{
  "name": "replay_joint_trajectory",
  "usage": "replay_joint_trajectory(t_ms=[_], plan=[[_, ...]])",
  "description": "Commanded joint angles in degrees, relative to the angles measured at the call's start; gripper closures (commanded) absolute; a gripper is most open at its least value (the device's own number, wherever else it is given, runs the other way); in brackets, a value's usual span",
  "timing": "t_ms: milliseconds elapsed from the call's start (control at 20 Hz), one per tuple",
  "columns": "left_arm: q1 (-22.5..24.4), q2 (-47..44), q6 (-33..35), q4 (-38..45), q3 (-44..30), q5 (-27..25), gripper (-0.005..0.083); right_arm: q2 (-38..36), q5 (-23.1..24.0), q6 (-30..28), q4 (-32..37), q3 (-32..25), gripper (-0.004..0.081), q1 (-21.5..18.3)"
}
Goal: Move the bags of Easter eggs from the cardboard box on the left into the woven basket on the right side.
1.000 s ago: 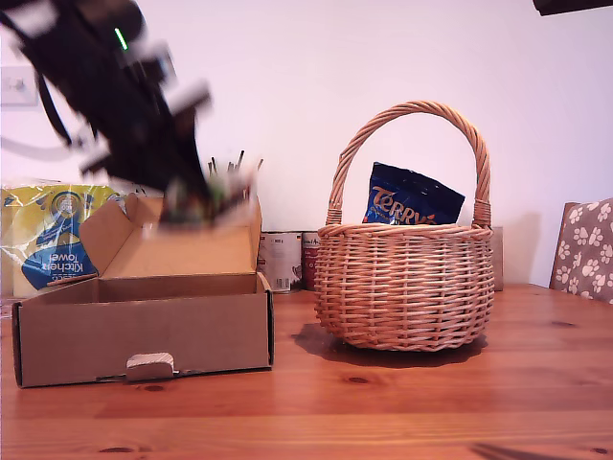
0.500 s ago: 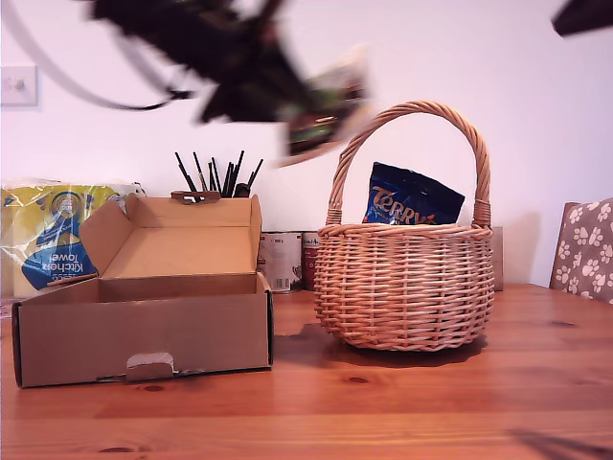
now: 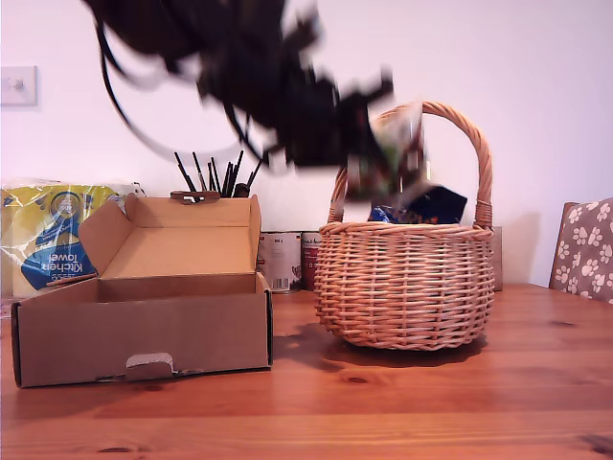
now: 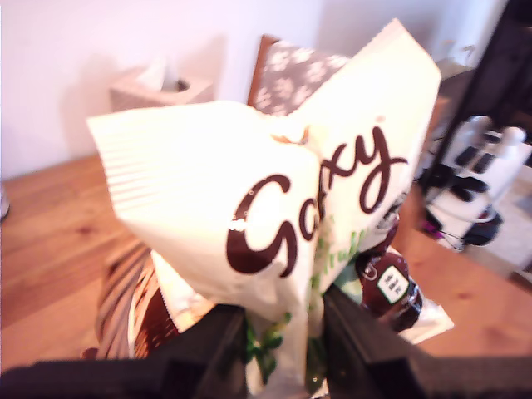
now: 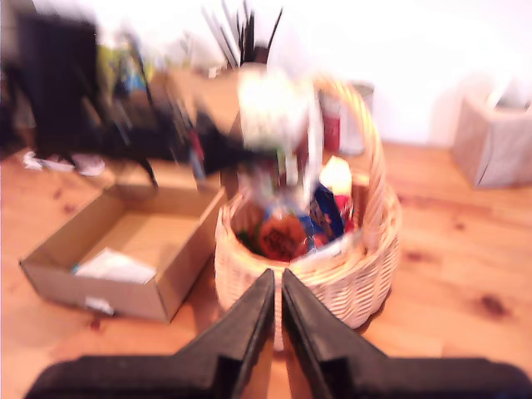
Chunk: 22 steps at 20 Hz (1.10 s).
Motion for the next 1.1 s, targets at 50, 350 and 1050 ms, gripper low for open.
replay_joint_trajectory(t_ms=[50,350,1050], plan=[[-0.42,1.73,0.22,-1.2,-0.46,0.2,0.0646,-0.39,0.24,-0.11,-0.68,0.87,0.078,0.11],[-0.85,1.9,0.22,-2.1,-0.44,1.01,0.0345,-0.39,0.24,-0.09,-1.42,0.92,0.078,0.11],[0.48,-18.8,11.47,-31.28,0.59,0.83,0.0793,2.12,-0.7,0.11,-0.26,0.92,0.078,0.17]])
